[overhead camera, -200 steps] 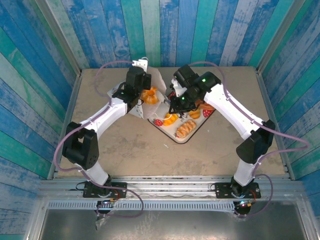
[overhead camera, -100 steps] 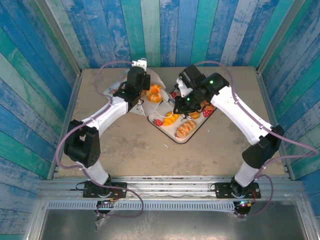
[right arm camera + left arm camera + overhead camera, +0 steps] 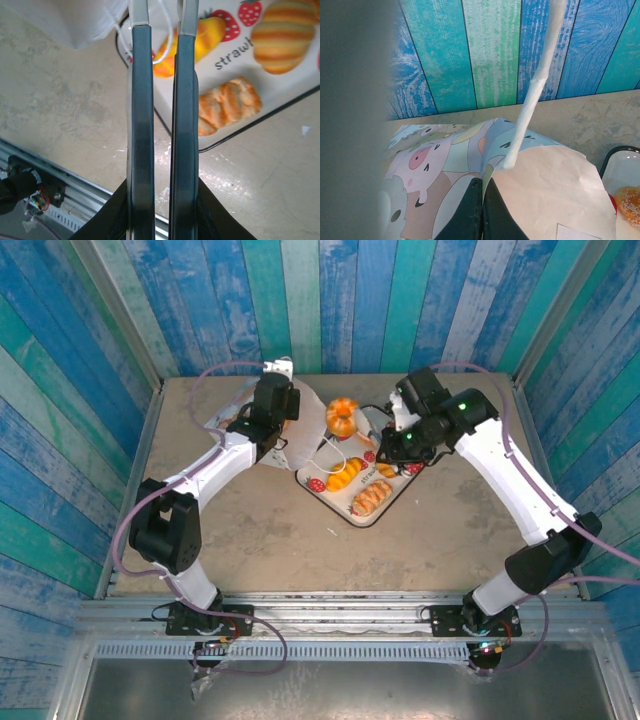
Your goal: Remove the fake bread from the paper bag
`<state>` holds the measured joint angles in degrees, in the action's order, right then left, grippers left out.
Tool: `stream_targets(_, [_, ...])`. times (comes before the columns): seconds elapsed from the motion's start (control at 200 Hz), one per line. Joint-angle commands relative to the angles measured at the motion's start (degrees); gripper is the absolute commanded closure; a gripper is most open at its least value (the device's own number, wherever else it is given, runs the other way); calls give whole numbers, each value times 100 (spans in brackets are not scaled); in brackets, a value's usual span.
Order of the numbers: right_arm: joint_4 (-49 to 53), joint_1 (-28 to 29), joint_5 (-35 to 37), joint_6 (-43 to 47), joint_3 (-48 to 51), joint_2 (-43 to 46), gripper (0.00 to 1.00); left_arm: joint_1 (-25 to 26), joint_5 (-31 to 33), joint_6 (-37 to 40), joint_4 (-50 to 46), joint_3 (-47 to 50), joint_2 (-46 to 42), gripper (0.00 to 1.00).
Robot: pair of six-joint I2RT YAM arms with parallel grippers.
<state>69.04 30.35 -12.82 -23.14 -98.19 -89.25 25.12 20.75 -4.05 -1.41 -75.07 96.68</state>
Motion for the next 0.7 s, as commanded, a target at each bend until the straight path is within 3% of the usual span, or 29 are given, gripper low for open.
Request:
stream_targets(0.0, [-100,-138,84,22,169,134,99,-42,154,45,-53,-50,106,100])
stream_targets(0.25, [-470,-422,54,85,692,-27,100,-133,315,10,-105,63,-78,100])
stream_targets(0.691, [-1125,-390,-294,219,811,-719,99,-139,227,12,-66,160,-343,100])
